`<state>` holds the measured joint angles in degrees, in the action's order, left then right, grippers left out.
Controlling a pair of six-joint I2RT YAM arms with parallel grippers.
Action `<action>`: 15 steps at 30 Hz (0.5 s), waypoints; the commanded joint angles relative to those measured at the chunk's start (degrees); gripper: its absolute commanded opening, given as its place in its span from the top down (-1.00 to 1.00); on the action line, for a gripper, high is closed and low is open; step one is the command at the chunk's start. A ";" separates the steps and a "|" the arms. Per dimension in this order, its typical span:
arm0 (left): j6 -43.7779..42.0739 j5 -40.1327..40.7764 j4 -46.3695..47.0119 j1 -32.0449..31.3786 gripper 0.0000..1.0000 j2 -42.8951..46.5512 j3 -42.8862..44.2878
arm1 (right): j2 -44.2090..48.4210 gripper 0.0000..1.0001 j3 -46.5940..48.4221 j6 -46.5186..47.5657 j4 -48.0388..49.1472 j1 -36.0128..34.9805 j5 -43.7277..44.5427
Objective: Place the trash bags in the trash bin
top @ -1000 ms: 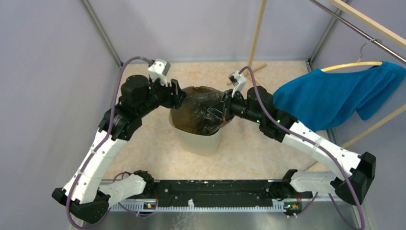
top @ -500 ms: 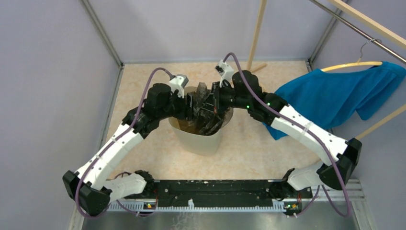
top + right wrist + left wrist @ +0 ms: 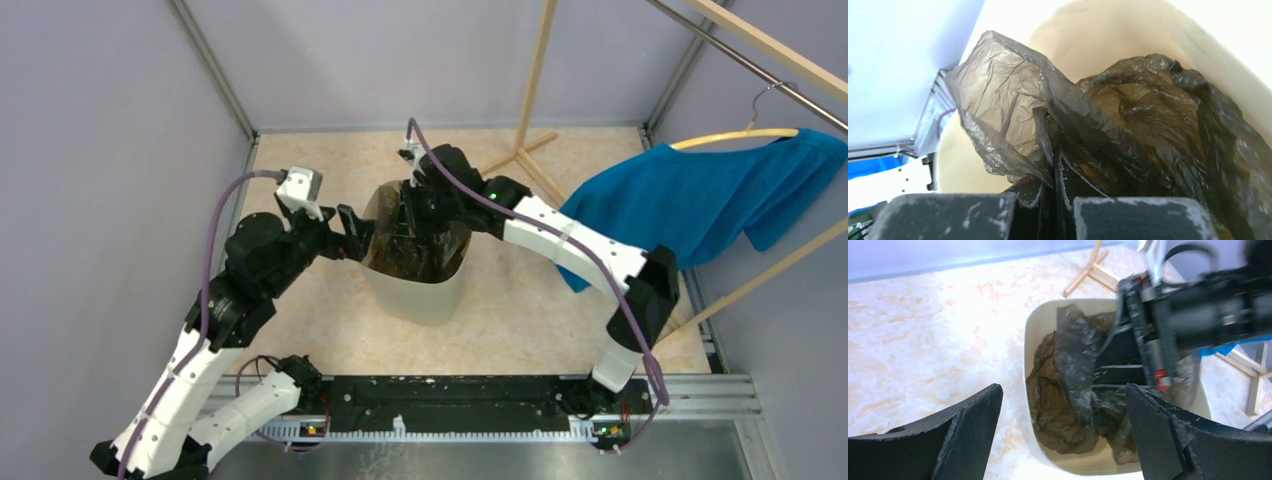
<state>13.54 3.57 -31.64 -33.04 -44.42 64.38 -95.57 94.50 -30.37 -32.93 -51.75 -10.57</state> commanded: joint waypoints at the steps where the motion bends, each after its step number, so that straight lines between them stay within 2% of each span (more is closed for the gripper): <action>1: -0.40 6.02 -0.22 0.00 -0.97 4.60 -2.89 | -7.06 1.00 4.50 0.44 -1.79 -0.98 2.53; 7: 6.13 6.49 -1.31 -0.08 -0.97 10.12 -10.00 | -10.78 1.00 2.94 1.21 1.66 -1.70 5.11; 11: 10.53 2.04 0.61 0.00 -0.97 12.92 -14.71 | -9.37 1.00 -3.77 0.10 8.08 -1.70 6.30; 15: 11.57 -6.40 2.79 -0.05 -0.97 12.95 -15.29 | -10.30 1.00 -6.45 1.44 10.12 -1.72 5.96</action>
<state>21.98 5.39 -32.71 -33.04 -32.08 49.12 -106.65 90.94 -29.19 -24.88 -52.86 -5.15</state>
